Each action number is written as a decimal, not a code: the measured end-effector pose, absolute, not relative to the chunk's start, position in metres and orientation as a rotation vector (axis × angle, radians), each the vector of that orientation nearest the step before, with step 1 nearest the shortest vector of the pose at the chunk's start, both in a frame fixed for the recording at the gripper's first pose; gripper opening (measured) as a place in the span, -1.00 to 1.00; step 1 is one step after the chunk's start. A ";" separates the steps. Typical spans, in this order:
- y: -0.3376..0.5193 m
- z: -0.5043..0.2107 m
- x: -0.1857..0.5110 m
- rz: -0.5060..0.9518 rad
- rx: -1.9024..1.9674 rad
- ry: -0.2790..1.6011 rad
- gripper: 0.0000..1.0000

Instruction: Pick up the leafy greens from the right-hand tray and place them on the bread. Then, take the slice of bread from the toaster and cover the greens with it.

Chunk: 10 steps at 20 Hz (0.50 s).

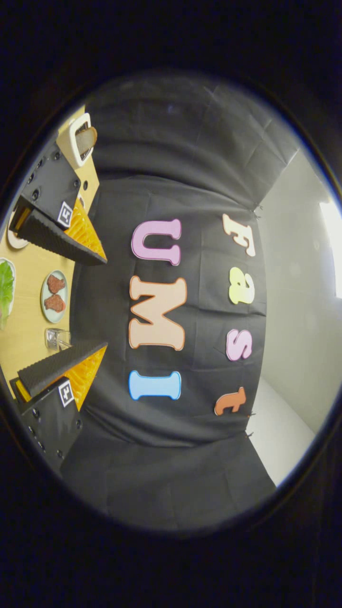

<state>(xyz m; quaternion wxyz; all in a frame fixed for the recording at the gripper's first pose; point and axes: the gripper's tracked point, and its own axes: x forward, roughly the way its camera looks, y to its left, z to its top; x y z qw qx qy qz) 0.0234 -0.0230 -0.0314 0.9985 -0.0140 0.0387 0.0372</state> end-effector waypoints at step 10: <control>-0.020 -0.096 0.032 0.280 -0.163 0.266 0.99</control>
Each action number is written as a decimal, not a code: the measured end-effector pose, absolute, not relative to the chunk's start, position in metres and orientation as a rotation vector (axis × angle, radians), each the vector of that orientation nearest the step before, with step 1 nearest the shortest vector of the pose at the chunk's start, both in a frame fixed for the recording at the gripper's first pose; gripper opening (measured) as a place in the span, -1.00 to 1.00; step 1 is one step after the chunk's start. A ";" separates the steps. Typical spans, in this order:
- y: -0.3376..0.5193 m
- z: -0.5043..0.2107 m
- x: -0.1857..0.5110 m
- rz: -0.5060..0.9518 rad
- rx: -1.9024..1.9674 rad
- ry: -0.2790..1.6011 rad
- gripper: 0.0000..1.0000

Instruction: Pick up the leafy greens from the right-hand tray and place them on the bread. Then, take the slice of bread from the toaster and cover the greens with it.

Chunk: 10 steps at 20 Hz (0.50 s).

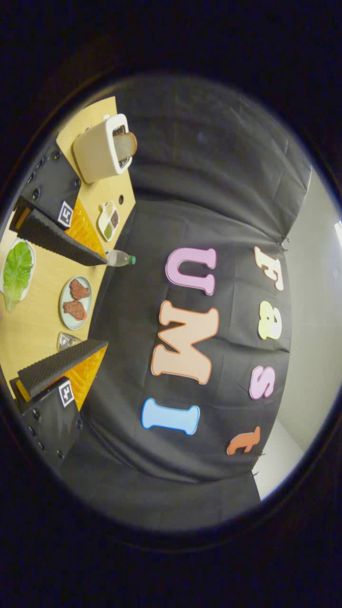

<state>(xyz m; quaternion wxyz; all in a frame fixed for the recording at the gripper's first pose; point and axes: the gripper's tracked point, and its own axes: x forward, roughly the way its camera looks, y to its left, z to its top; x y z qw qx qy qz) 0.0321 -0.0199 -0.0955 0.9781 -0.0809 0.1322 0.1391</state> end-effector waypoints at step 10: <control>-0.019 -0.145 0.036 0.468 -0.263 0.406 1.00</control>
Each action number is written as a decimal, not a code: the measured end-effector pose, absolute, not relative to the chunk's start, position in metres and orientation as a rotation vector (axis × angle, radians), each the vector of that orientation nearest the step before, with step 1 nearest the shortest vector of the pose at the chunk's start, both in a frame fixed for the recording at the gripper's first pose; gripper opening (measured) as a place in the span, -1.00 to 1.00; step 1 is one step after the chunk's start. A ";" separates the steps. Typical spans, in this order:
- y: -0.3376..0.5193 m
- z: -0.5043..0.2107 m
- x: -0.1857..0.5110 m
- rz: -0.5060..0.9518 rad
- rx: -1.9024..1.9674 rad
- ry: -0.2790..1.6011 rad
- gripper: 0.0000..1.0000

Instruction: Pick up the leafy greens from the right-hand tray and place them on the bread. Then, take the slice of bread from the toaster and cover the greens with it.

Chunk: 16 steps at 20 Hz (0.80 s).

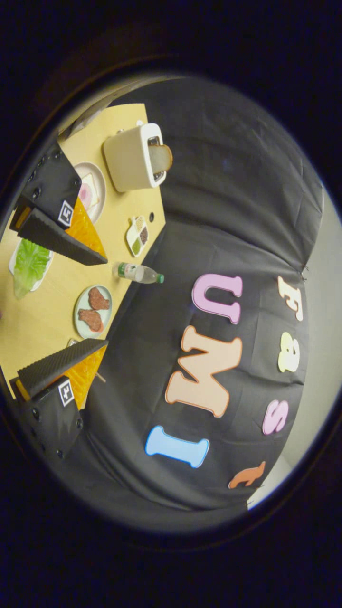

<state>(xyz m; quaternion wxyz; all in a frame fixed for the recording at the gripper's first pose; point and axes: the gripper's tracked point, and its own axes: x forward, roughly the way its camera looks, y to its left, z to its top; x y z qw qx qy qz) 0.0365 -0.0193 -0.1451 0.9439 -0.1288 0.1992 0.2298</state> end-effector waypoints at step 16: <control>-0.015 -0.260 0.001 0.764 -0.375 0.693 1.00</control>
